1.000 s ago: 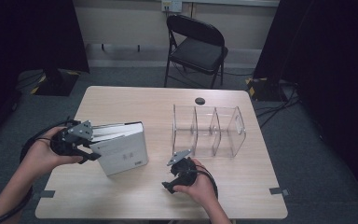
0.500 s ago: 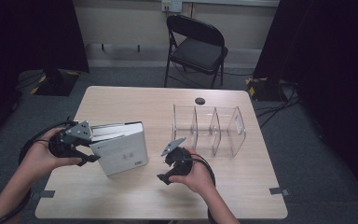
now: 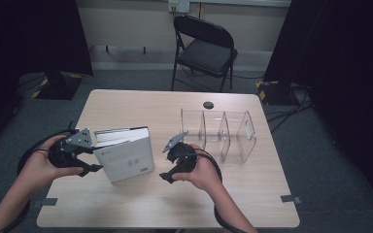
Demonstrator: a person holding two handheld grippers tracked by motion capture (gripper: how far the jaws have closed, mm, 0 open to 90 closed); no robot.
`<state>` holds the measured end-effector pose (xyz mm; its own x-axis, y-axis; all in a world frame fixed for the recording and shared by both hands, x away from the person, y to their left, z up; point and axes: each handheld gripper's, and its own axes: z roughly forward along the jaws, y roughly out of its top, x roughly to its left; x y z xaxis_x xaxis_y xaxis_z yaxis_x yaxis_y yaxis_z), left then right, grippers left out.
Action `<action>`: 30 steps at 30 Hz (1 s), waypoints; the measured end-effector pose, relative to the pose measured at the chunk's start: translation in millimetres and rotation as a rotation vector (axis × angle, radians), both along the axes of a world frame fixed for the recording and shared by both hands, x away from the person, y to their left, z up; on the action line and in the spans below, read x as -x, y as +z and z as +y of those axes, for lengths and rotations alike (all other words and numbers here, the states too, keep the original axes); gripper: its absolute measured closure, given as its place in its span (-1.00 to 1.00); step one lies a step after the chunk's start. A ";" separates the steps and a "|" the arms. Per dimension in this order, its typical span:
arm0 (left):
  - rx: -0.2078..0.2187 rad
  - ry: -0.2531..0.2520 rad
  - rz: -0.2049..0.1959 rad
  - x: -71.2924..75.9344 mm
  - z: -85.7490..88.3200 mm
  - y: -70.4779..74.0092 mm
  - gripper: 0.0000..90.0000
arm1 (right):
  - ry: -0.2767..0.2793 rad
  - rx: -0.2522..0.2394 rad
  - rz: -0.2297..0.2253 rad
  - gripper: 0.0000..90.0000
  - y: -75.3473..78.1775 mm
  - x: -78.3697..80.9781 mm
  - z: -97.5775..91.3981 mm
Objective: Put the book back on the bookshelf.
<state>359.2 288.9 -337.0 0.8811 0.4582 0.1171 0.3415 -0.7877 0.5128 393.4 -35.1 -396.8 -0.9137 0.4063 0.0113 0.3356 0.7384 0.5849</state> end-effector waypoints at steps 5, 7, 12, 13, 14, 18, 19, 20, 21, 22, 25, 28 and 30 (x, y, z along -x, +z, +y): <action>0.004 0.001 0.001 0.8 -0.9 -2.9 -0.17 | 0.005 -0.008 -0.009 -0.65 13.0 -3.8 3.6; 0.007 0.004 -0.006 1.4 -0.6 -3.7 -0.18 | 0.013 -0.012 -0.011 -0.64 17.2 -5.3 5.4; 0.008 0.011 -0.007 1.7 0.9 -5.5 -0.19 | 0.023 -0.002 -0.029 -0.64 27.0 -8.7 8.9; 0.011 0.012 0.000 1.5 1.6 -7.1 -0.19 | 0.017 -0.003 -0.027 -0.64 31.0 -9.4 10.1; 0.019 0.016 -0.003 1.8 1.7 -8.3 -0.19 | 0.018 -0.004 -0.027 -0.64 32.7 -9.9 10.6; 0.019 0.014 0.001 1.7 2.2 -11.1 -0.20 | 0.033 0.000 -0.029 -0.64 40.3 -11.3 14.8; 0.012 0.011 0.003 1.6 2.4 -11.3 -0.20 | 0.039 0.003 -0.037 -0.64 42.2 -12.0 16.3; 0.017 0.011 0.011 1.6 2.8 -12.4 -0.20 | 0.045 0.010 -0.040 -0.64 45.5 -12.7 19.1; 0.019 0.013 0.008 1.6 2.9 -13.1 -0.20 | 0.043 0.019 -0.035 -0.64 47.6 -12.6 20.2; 0.016 0.013 0.010 1.6 3.2 -13.6 -0.20 | 0.046 0.017 -0.037 -0.64 48.9 -12.8 21.4; 0.020 0.021 0.011 2.1 3.0 -16.0 -0.22 | 0.048 0.031 -0.043 -0.64 55.4 -14.1 25.5; 0.013 0.020 0.006 2.7 3.0 -16.9 -0.23 | 0.046 0.026 -0.039 -0.64 59.4 -14.4 29.1; 0.016 0.020 0.007 3.1 3.4 -17.7 -0.23 | 0.054 0.030 -0.041 -0.64 62.5 -15.1 32.4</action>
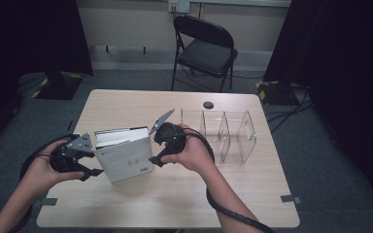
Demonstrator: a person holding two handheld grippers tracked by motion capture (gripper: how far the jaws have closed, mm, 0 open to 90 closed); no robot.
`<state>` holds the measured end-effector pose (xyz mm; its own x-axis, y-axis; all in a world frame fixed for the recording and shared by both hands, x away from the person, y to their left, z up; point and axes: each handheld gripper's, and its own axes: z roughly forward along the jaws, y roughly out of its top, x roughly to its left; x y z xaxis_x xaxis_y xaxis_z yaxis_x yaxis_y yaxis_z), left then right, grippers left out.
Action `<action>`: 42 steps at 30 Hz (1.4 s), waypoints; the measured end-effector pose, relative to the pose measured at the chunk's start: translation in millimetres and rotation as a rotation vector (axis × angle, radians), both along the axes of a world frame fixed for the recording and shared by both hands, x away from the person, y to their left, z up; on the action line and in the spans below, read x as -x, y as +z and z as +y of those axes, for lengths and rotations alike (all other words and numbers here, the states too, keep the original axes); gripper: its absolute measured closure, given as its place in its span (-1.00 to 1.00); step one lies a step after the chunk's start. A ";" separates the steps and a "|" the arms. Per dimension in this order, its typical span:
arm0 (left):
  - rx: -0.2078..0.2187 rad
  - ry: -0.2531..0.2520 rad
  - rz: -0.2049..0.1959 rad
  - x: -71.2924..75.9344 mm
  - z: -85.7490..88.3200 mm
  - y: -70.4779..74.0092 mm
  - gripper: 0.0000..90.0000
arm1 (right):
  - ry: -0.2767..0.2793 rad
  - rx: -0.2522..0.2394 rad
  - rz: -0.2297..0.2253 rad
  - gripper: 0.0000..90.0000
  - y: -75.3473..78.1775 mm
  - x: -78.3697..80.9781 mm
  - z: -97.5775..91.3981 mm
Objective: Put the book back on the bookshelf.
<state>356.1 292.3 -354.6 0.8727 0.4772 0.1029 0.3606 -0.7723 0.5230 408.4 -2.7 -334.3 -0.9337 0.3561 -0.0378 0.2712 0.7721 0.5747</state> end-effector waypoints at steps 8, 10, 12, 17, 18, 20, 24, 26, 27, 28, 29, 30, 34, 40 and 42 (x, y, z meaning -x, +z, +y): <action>0.010 0.002 0.007 -0.2 0.6 -5.7 -0.25 | 0.022 -0.001 0.002 -0.64 10.0 -1.9 12.3; 0.010 0.002 0.007 0.1 0.3 -6.5 -0.25 | 0.032 0.003 0.003 -0.64 12.1 -3.2 15.7; 0.010 -0.001 0.012 -0.1 0.5 -7.2 -0.25 | 0.044 0.009 -0.003 -0.64 13.5 -4.1 18.0; 0.016 -0.002 0.016 0.2 0.9 -9.5 -0.26 | 0.052 0.015 -0.013 -0.64 18.9 -5.8 23.1; 0.021 -0.001 0.017 0.3 1.5 -10.1 -0.26 | 0.050 0.020 -0.010 -0.64 20.6 -5.8 24.1; 0.025 0.005 0.011 0.4 2.5 -11.0 -0.27 | 0.051 0.025 -0.021 -0.64 22.4 -7.5 27.5; 0.037 0.009 0.013 1.0 3.5 -12.3 -0.28 | 0.046 0.023 -0.028 -0.64 25.3 -11.7 32.0; 0.034 0.006 0.011 1.3 3.9 -13.0 -0.28 | 0.049 0.020 -0.023 -0.64 26.0 -15.3 34.2; 0.031 0.007 0.012 1.1 3.9 -13.6 -0.28 | 0.055 0.017 -0.023 -0.64 26.1 -16.5 35.6; 0.031 0.007 0.012 1.1 3.9 -13.6 -0.29 | 0.057 0.014 -0.026 -0.63 26.0 -17.6 37.4; 0.031 0.008 0.013 0.9 3.9 -14.7 -0.29 | 0.059 0.017 -0.026 -0.63 26.1 -18.3 39.5; 0.025 0.001 0.014 0.4 3.6 -15.3 -0.29 | 0.062 0.018 -0.026 -0.63 26.0 -18.9 41.2; 0.025 -0.011 0.001 1.0 2.7 -16.2 -0.29 | 0.095 0.039 -0.033 -0.49 22.7 -20.0 51.5; 0.034 -0.002 -0.004 0.9 5.3 -17.3 -0.31 | 0.117 0.081 -0.074 -0.34 17.5 -17.9 57.5; 0.038 -0.001 -0.012 1.4 5.3 -17.5 -0.31 | 0.134 0.107 -0.069 -0.22 20.8 -15.6 57.0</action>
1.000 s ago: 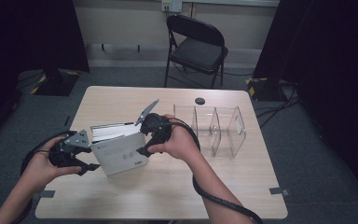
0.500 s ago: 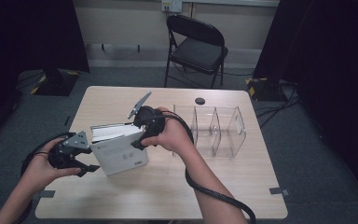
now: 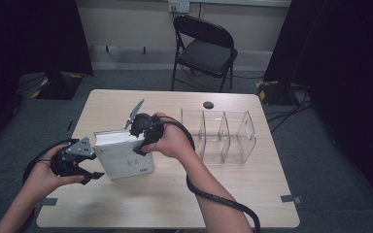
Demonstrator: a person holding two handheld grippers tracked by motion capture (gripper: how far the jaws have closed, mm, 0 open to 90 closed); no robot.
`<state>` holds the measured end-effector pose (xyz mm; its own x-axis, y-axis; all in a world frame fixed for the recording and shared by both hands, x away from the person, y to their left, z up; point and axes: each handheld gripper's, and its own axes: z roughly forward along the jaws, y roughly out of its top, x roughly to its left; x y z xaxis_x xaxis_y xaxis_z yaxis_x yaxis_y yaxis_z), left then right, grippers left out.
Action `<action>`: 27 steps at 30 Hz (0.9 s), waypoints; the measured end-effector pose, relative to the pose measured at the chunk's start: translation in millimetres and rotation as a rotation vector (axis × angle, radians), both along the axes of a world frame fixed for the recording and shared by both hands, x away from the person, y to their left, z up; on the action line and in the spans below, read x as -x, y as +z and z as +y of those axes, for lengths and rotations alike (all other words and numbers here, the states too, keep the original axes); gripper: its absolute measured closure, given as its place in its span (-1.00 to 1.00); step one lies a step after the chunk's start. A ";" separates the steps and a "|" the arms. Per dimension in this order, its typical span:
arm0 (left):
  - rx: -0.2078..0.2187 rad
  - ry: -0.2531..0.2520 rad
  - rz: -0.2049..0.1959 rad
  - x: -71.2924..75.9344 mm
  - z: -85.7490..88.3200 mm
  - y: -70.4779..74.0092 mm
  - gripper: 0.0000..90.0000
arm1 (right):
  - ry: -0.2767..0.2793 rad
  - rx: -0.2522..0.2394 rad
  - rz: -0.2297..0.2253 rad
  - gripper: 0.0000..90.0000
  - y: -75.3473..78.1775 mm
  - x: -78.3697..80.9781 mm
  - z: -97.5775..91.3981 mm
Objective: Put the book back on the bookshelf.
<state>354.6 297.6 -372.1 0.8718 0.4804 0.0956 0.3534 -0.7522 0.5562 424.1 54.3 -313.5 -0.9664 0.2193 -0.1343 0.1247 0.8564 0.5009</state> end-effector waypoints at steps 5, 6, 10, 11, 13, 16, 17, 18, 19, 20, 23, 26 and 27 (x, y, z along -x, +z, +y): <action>0.000 0.010 -0.009 0.0 -1.6 -1.5 -0.33 | 0.007 -0.002 0.069 0.10 6.6 9.8 -4.7; -0.007 0.016 -0.018 0.0 -2.1 -3.0 -0.34 | 0.005 -0.010 0.073 0.15 6.9 11.1 -5.6; 0.004 0.012 -0.022 0.2 -4.8 -6.9 -0.37 | -0.071 -0.027 0.109 0.16 7.2 15.6 -13.9; 0.000 0.010 -0.018 0.0 -5.5 -7.4 -0.38 | -0.074 -0.029 0.111 0.16 7.1 16.0 -16.7; 0.004 0.012 -0.019 -1.2 -7.4 -9.8 -0.39 | -0.087 -0.027 0.120 0.16 7.5 16.9 -22.0; 0.008 0.009 -0.017 -3.0 -11.4 -12.1 -0.41 | -0.099 -0.008 0.128 0.16 9.1 19.6 -29.3; 0.013 0.008 -0.015 -3.5 -12.9 -12.5 -0.42 | -0.098 -0.006 0.127 0.16 9.3 20.3 -32.0; 0.013 0.008 -0.015 -3.5 -12.9 -12.5 -0.43 | -0.098 -0.006 0.127 0.16 9.3 20.3 -32.0; 0.020 0.003 -0.015 -4.1 -14.9 -12.9 -0.43 | -0.099 -0.005 0.128 0.16 9.4 20.7 -34.9; 0.019 0.002 -0.015 -4.3 -16.3 -13.2 -0.44 | -0.106 -0.002 0.134 0.16 9.6 21.9 -39.4; 0.022 -0.005 -0.011 -5.3 -20.7 -15.7 -0.46 | -0.116 0.002 0.138 0.15 10.1 23.5 -48.1; 0.032 -0.007 -0.011 -5.9 -23.0 -18.9 -0.49 | -0.122 0.007 0.141 0.14 10.4 24.2 -50.2; 0.039 -0.003 -0.013 -6.0 -23.8 -21.0 -0.49 | -0.126 0.005 0.143 0.14 10.2 24.1 -50.1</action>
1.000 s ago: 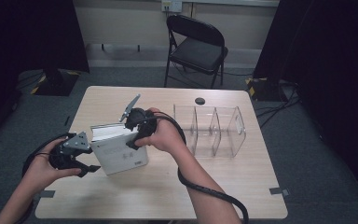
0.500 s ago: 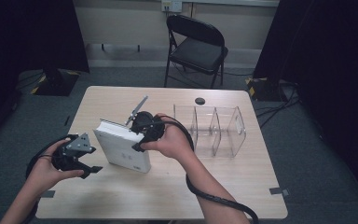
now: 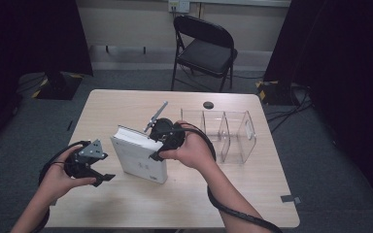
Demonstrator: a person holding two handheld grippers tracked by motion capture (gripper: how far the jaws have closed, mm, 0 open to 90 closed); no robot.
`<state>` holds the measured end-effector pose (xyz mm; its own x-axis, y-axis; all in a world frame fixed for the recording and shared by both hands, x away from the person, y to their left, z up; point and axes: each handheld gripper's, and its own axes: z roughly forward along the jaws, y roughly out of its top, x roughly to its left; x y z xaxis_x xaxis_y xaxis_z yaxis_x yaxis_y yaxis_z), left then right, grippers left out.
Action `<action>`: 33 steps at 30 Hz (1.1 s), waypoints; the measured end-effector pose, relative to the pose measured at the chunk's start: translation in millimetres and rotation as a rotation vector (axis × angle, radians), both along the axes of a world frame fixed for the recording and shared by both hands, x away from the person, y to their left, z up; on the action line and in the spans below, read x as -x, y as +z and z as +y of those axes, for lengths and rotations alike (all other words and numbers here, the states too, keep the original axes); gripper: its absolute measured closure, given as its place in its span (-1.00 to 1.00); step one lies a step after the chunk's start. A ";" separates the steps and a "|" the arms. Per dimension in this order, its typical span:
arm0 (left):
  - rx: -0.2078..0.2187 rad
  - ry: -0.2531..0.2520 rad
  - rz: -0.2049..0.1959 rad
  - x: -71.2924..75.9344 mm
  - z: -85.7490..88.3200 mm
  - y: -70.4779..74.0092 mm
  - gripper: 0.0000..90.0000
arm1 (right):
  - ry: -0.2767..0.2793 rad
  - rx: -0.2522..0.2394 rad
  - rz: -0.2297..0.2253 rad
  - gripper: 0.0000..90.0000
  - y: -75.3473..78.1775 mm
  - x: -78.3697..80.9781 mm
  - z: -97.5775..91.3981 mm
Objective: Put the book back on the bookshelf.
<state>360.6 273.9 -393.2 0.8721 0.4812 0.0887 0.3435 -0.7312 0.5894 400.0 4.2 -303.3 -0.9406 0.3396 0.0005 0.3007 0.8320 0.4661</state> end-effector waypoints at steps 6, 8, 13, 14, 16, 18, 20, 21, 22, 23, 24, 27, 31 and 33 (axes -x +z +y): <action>0.004 -0.009 0.006 -0.1 -1.9 -13.2 -0.53 | -0.003 0.024 0.004 0.10 1.3 -1.1 5.0; 0.012 -0.005 0.007 -0.2 -1.5 -17.9 -0.54 | -0.010 0.025 0.010 0.08 1.2 -2.5 5.4; 0.020 0.010 0.026 -0.2 -0.4 -30.4 -0.56 | -0.026 0.018 0.010 0.05 0.2 -5.5 6.1; 0.016 0.014 0.029 -0.3 -0.3 -32.6 -0.56 | -0.034 0.015 0.014 0.04 -0.1 -5.1 7.0; 0.001 0.013 0.039 -0.5 -0.5 -38.1 -0.57 | -0.045 0.000 0.026 0.04 -1.0 -5.7 8.5; -0.004 0.012 0.052 -0.4 -1.8 -44.6 -0.56 | -0.045 0.011 0.024 0.03 -1.2 -6.6 9.8; -0.012 0.013 0.057 -1.1 -2.3 -50.8 -0.55 | -0.049 0.009 0.023 0.02 -1.5 -6.8 11.2; -0.021 0.008 0.059 -1.4 -2.3 -53.9 -0.56 | -0.047 0.014 0.023 0.02 -1.6 -6.9 11.7; -0.023 0.009 0.060 -1.4 -2.1 -56.9 -0.55 | -0.047 0.016 0.026 0.01 -2.1 -7.0 12.5; -0.023 0.009 0.060 -1.4 -2.1 -56.9 -0.55 | -0.046 0.013 0.031 0.01 -2.7 -7.4 13.2; -0.028 0.011 0.063 -1.3 -1.2 -61.9 -0.55 | -0.051 0.018 0.038 0.00 -2.9 -7.7 13.8; -0.032 0.012 0.065 -1.0 0.0 -65.2 -0.55 | -0.055 0.024 0.045 0.00 -4.0 -9.2 14.9; -0.023 0.017 0.061 0.3 1.9 -71.2 -0.55 | -0.057 0.055 0.059 -0.03 -7.9 -11.9 21.2; -0.008 0.025 0.057 2.1 1.7 -75.3 -0.55 | -0.054 0.072 0.045 -0.11 -10.2 -12.5 24.3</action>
<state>358.5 275.6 -468.5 0.8638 0.5020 0.0436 0.3940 -0.7268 0.5625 412.5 28.4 -313.4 -0.9204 0.3907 0.0159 0.3655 0.8450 0.3904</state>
